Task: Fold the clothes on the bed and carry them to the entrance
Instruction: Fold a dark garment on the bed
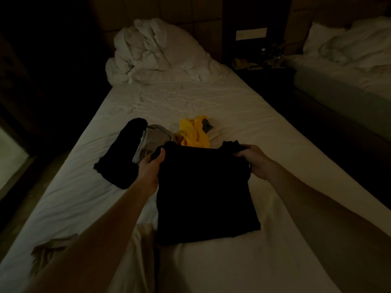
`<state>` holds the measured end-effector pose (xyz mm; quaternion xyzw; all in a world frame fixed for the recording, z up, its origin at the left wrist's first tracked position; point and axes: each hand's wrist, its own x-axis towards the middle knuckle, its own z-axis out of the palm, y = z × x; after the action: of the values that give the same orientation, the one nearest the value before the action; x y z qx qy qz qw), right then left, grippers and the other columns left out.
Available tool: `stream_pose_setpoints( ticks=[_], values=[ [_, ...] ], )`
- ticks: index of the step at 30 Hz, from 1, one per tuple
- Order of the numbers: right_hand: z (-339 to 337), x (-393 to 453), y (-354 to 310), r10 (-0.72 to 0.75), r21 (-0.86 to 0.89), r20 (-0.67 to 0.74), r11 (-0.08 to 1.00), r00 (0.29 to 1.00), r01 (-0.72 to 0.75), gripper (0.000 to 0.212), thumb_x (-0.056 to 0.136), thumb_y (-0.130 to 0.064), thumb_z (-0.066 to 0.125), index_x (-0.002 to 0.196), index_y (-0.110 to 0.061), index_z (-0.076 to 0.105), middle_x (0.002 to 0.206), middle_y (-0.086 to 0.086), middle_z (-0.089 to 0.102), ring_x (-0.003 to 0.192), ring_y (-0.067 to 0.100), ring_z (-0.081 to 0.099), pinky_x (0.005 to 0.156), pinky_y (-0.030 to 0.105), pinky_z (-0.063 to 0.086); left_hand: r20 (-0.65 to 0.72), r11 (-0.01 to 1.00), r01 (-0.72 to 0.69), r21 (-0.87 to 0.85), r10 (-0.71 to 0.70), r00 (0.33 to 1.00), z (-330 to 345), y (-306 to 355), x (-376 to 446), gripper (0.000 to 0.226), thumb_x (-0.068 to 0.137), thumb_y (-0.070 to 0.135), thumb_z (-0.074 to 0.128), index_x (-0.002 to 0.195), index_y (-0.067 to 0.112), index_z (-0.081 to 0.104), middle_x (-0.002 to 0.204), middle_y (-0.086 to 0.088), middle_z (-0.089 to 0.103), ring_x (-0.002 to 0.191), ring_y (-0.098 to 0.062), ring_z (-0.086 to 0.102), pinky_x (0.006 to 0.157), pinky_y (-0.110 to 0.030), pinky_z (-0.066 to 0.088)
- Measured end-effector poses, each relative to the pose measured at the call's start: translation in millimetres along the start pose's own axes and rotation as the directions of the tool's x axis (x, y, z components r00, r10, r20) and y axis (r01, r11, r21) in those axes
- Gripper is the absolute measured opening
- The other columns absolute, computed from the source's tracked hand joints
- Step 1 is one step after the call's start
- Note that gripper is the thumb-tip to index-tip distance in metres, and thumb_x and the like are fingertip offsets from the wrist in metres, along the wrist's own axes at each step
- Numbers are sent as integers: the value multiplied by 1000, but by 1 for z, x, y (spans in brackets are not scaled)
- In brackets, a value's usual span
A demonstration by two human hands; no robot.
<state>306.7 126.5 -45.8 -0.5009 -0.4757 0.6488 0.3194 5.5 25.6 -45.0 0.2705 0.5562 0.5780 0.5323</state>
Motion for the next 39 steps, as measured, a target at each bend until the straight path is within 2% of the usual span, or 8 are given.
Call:
stream_pose_setpoints(
  ticks=[2, 8, 15, 19, 23, 28, 33, 39],
  values=[
    [0, -27, -8, -78, -34, -7, 996, 997, 78, 30, 92, -1, 60, 118, -15, 64, 106, 6, 68, 87, 20, 65, 68, 29, 46, 18, 999, -36, 15, 35, 999, -3, 6, -21, 37, 87, 37, 67, 118, 16, 65, 84, -2, 66, 54, -14, 55, 45, -25, 43],
    [11, -109, -33, -308, -166, 18, 937, 951, 307, 23, 92, 5, 58, 100, -16, 63, 101, 0, 62, 84, 16, 63, 71, 29, 47, 183, 998, -51, -31, 55, 982, -16, 28, -87, 48, 82, 32, 66, 125, 11, 62, 107, -3, 70, 95, -24, 66, 84, -35, 54],
    [28, -194, -63, -451, -86, 29, 888, 892, 452, 17, 90, 5, 59, 90, -11, 66, 81, 4, 65, 68, 16, 65, 61, 24, 49, 227, 979, -202, 23, 192, 955, -19, 53, -168, 30, 100, 22, 46, 121, 9, 62, 117, -9, 68, 106, -25, 67, 88, -35, 56],
    [36, -234, -77, -466, 44, 58, 885, 883, 464, 16, 89, 3, 61, 85, -12, 67, 75, 1, 67, 62, 16, 65, 58, 24, 51, 198, 956, -293, 30, 281, 939, -25, 68, -218, 28, 98, 28, 52, 114, 11, 66, 96, -9, 68, 75, -23, 69, 59, -29, 56],
    [51, -260, -79, -471, 126, 95, 879, 877, 459, 18, 90, 1, 60, 92, -15, 67, 80, 3, 67, 63, 16, 67, 59, 26, 52, 128, 941, -340, 8, 336, 933, -37, 80, -262, 41, 79, 41, 74, 110, 13, 72, 108, -17, 64, 90, -33, 62, 73, -38, 52],
    [88, -286, -73, -433, 174, 249, 900, 866, 400, 33, 92, 3, 54, 122, -9, 63, 93, 6, 68, 67, 15, 69, 55, 23, 52, 6, 930, -364, -57, 364, 931, -66, 96, -313, 42, 76, 30, 75, 111, 9, 70, 100, -9, 72, 85, -24, 69, 76, -33, 57],
    [153, -299, -53, -426, 224, 440, 905, 791, 363, 34, 92, 2, 50, 123, -8, 62, 96, 6, 69, 82, 22, 69, 70, 27, 54, -140, 912, -408, 34, 408, 902, -122, 102, -360, 33, 83, 29, 74, 109, 9, 71, 95, -8, 72, 79, -20, 71, 67, -28, 58],
    [236, -290, -17, -285, 266, 647, 954, 707, 142, 33, 92, 3, 43, 117, -12, 60, 83, 3, 66, 72, 18, 67, 63, 26, 54, -175, 941, -320, 112, 336, 926, -202, 98, -383, 27, 80, 37, 72, 96, 16, 76, 89, -6, 71, 70, -17, 67, 66, -26, 56]
  ],
)
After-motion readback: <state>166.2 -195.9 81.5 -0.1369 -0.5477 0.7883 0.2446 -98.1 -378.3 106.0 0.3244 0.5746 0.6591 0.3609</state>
